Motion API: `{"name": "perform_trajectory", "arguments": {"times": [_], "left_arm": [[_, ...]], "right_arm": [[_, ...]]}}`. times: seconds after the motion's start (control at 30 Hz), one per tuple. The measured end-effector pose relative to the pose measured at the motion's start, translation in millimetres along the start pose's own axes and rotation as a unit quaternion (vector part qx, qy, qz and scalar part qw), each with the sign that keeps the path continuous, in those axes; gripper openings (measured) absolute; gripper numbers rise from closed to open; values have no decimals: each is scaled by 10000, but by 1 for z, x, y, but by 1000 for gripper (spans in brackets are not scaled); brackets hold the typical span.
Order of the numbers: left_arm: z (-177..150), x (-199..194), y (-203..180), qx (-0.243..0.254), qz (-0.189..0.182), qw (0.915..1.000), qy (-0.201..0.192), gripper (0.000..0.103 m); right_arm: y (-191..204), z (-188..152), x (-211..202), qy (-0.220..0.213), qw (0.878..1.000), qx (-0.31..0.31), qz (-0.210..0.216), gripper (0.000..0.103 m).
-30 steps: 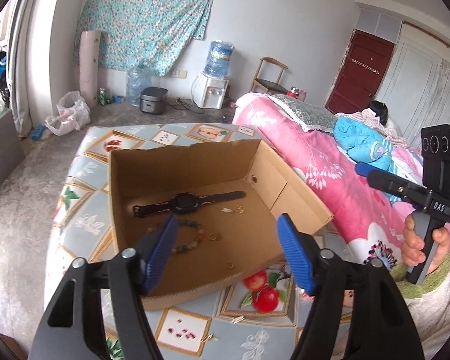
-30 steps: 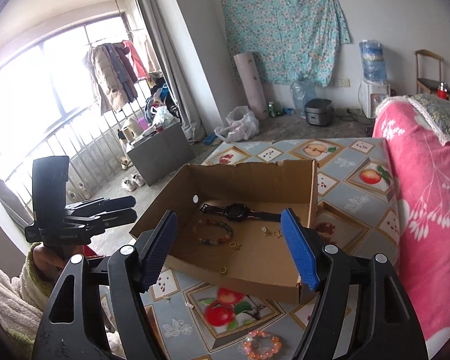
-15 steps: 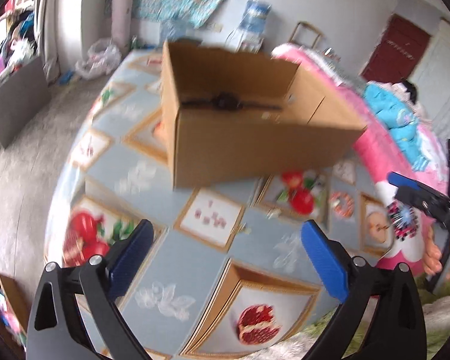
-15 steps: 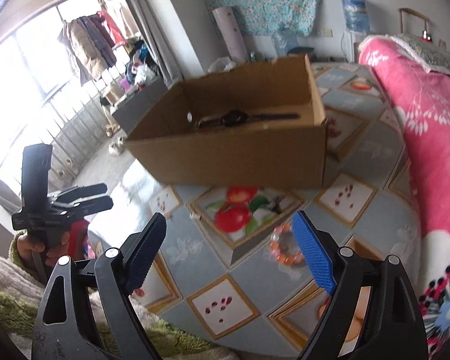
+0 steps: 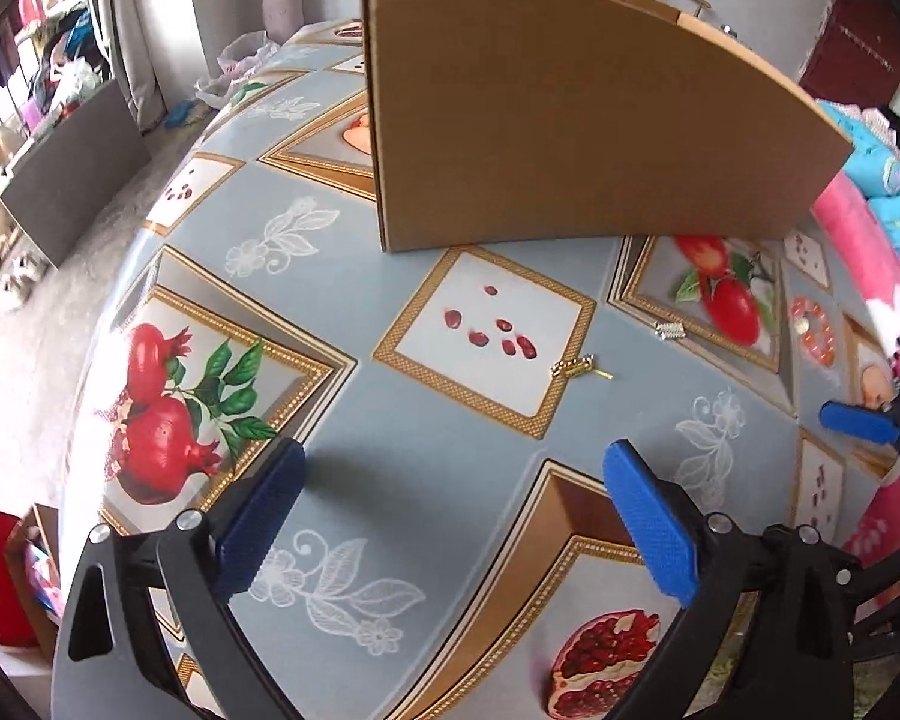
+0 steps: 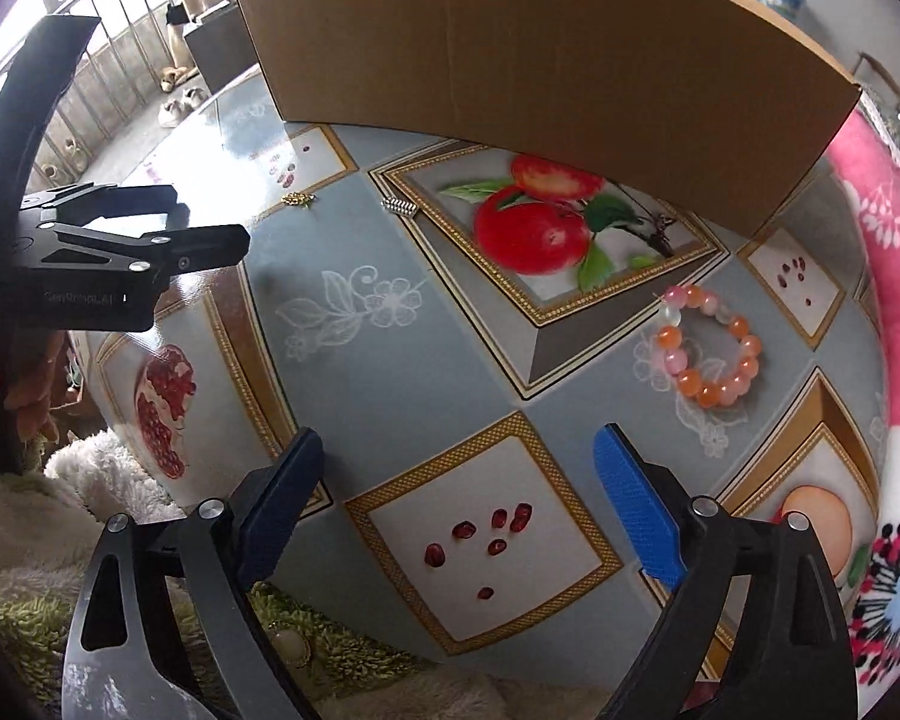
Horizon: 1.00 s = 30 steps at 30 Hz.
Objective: Organize jewelry
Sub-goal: 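Withdraw the right gripper from the box back over the table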
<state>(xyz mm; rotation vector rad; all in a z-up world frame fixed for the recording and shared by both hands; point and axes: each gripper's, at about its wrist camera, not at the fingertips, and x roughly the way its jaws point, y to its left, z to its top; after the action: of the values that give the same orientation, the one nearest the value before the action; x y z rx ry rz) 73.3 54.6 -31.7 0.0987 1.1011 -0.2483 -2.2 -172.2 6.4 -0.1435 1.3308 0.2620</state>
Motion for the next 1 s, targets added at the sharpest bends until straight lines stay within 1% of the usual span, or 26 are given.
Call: {"name": "perform_trajectory", "arguments": {"times": [0.03,0.1,0.33,0.47,0.67,0.9,1.0], "left_arm": [[0,1,-4,61,68,10000,0,97],[-2,2,-11,232,230,9995,-2,98],[-5,-2,-15,213,227,9995,60,98],[-1,2,-14,167,259,9995,122,99],[4,4,-15,77,312,9992,233,99],[4,4,-16,48,317,9990,301,99],[5,5,-14,11,334,9989,332,99]], "right_arm": [[0,0,1,16,10000,0,-38,95],[-2,1,3,55,10000,58,-30,95],[-5,1,3,28,9998,181,-118,95],[-5,-1,3,19,9996,202,-180,95],[-2,7,7,260,9987,345,-261,95],[-1,10,7,211,9987,360,-276,95],[-2,11,7,261,9984,399,-296,95]]}}
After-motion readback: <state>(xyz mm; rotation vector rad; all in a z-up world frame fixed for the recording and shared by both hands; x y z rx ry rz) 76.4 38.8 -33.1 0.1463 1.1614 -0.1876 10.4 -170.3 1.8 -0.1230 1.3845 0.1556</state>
